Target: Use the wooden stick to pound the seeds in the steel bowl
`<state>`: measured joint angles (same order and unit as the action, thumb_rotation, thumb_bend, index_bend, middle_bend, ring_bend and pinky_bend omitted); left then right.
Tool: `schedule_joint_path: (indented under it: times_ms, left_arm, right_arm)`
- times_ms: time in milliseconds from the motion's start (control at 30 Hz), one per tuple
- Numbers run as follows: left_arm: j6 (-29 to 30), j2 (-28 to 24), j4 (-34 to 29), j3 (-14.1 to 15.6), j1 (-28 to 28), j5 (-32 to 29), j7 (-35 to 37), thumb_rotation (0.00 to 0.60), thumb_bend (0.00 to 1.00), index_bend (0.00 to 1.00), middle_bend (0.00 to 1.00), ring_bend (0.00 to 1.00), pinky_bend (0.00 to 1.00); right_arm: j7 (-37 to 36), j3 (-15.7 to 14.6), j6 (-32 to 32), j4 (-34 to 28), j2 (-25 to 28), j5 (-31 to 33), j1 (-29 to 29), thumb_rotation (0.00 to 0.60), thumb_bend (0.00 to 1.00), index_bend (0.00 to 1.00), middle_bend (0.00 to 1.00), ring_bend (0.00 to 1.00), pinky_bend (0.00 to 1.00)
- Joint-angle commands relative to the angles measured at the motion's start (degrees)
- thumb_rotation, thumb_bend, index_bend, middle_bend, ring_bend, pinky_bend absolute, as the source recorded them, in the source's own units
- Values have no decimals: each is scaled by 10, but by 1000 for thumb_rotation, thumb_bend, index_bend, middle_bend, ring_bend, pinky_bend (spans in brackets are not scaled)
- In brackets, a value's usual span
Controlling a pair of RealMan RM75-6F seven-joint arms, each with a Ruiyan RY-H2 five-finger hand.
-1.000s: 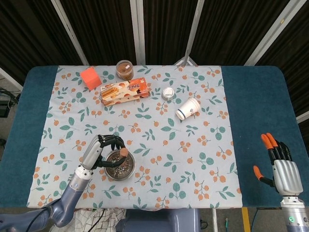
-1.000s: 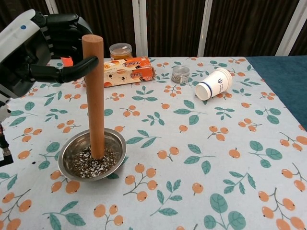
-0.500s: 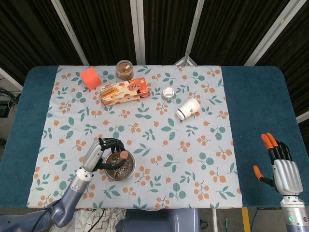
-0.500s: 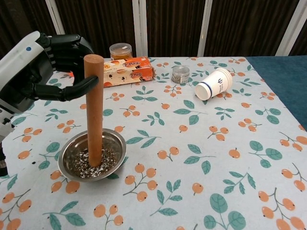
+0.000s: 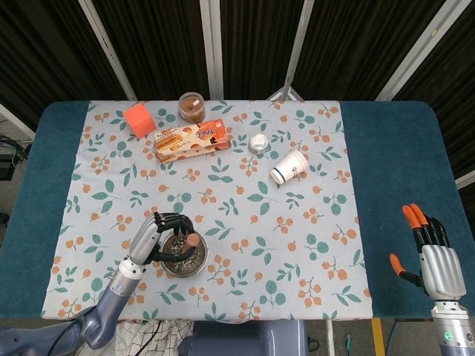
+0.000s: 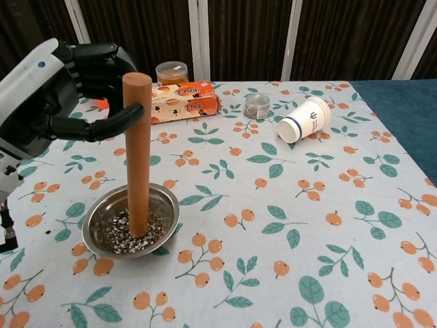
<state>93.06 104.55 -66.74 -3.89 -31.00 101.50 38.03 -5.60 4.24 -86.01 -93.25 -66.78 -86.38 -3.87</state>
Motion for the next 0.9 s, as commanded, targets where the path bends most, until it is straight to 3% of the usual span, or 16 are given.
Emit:
schedule_joint_path:
  times_ms: [33,333,900]
  left_arm:
    - [2,-9,-22,-7,-8,5,-12,600,850,662,734,593,683]
    - [1,-18,-47,-7,-9,2,-25,600,850,662,734,593,683]
    - [-3,-5,-7,10,5,-14,1,600,850,662,734,593,683]
  right_arm:
    - [-1,0,-1,0,0,0,0,600,366,0,0,0,0]
    - [-3,0,1,1,1,0,0,600,366,0,0,0,0]
    - [1,0,3,-1,0,2,-1,600,367,0,0,0,0]
